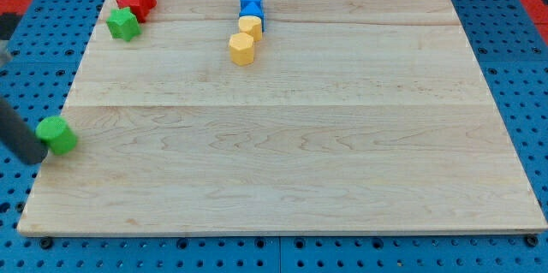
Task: Place the green circle below right to the green star
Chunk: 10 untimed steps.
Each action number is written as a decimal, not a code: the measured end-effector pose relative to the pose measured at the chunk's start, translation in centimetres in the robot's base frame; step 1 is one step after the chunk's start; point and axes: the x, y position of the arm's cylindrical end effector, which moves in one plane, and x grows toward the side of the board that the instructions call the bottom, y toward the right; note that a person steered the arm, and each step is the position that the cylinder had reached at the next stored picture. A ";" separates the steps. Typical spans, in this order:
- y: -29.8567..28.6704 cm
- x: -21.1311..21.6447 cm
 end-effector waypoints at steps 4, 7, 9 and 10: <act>4.8 -5.4; 5.5 -10.7; 5.5 -5.5; 6.8 -4.9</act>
